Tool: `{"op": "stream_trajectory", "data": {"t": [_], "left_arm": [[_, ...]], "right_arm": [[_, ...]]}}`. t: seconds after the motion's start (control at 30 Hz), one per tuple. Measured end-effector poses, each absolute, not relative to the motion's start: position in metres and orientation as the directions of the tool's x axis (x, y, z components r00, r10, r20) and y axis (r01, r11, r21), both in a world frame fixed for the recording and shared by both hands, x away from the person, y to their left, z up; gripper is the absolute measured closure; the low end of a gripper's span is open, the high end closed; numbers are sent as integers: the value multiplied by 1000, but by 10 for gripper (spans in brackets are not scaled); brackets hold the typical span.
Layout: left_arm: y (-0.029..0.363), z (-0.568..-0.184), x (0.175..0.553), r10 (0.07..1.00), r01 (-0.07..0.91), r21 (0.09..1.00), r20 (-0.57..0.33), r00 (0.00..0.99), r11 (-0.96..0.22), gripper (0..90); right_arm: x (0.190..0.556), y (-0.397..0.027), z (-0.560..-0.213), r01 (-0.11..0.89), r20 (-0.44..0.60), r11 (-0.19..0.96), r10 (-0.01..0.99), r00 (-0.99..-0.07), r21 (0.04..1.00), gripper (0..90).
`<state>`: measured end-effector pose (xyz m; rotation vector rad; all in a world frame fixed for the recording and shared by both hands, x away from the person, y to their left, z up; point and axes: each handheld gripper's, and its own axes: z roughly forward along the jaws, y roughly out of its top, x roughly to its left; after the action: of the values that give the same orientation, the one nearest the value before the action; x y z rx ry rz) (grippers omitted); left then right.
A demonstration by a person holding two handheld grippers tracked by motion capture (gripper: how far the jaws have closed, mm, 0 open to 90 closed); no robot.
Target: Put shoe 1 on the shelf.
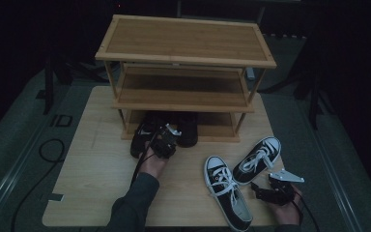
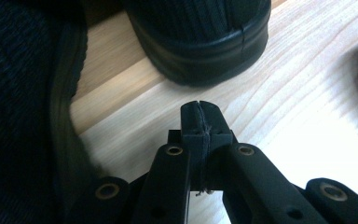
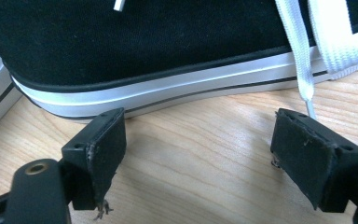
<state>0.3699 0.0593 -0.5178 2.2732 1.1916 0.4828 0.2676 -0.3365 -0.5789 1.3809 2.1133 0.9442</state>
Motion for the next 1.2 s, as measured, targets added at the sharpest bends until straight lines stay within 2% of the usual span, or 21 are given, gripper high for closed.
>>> {"op": "stream_trajectory", "data": {"t": [0.6,0.9,1.2], "left_arm": [[122,-518,333,829,648,595,56,556,-475,894],[153,-527,317,854,678,586,46,518,-443,884],[176,-540,320,888,721,560,61,455,-408,882]], "right_arm": [[268,-336,-579,613,3,267,915,-403,744,178],[268,-336,-579,613,3,267,915,-403,744,178],[268,-336,-579,613,3,267,915,-403,744,178]]}}
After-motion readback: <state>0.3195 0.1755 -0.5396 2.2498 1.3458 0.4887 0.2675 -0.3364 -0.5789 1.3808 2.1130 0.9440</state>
